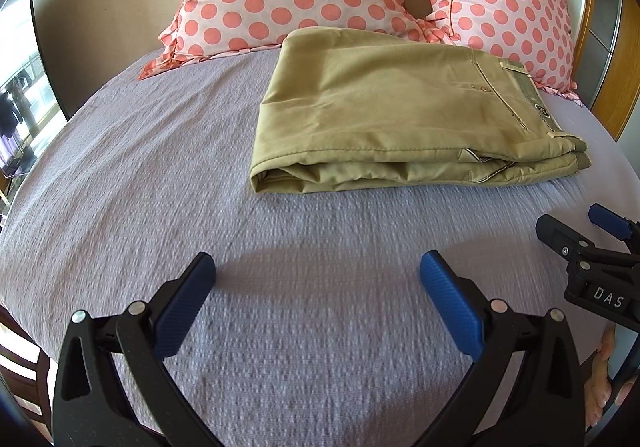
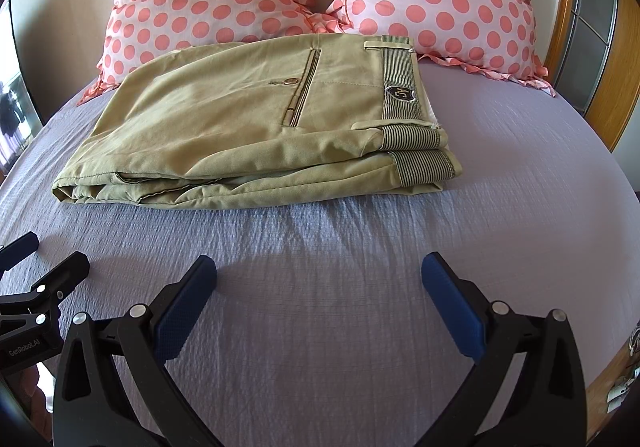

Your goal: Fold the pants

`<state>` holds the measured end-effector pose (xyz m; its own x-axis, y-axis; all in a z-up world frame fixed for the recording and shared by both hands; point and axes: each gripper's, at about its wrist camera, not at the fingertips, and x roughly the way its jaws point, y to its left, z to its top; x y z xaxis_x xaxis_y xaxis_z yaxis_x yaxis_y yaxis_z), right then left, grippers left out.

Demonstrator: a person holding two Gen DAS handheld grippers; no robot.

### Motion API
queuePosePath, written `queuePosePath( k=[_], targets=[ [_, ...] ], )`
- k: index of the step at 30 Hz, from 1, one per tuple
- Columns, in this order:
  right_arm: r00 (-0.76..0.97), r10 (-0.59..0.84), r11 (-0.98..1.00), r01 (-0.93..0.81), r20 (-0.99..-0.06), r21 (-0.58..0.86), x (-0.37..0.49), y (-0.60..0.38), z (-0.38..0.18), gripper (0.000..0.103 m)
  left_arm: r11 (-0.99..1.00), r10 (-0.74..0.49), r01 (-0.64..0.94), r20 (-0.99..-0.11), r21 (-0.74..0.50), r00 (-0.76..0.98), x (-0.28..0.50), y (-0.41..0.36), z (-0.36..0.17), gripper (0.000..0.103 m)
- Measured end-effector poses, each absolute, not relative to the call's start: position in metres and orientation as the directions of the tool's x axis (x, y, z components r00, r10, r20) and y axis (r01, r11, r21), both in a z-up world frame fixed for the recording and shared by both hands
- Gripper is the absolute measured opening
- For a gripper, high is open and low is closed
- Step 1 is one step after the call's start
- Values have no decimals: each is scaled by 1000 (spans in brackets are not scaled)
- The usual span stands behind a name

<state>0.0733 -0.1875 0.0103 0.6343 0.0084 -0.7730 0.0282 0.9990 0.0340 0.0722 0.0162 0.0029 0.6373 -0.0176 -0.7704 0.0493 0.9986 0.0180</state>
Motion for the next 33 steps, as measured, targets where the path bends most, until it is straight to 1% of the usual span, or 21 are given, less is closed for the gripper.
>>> queuePosePath(
  k=[33],
  targets=[
    [635,10,999,26,-772,34,74,-187,10,102,999,-16,43,-769,15,639,73,17,4,101]
  ],
)
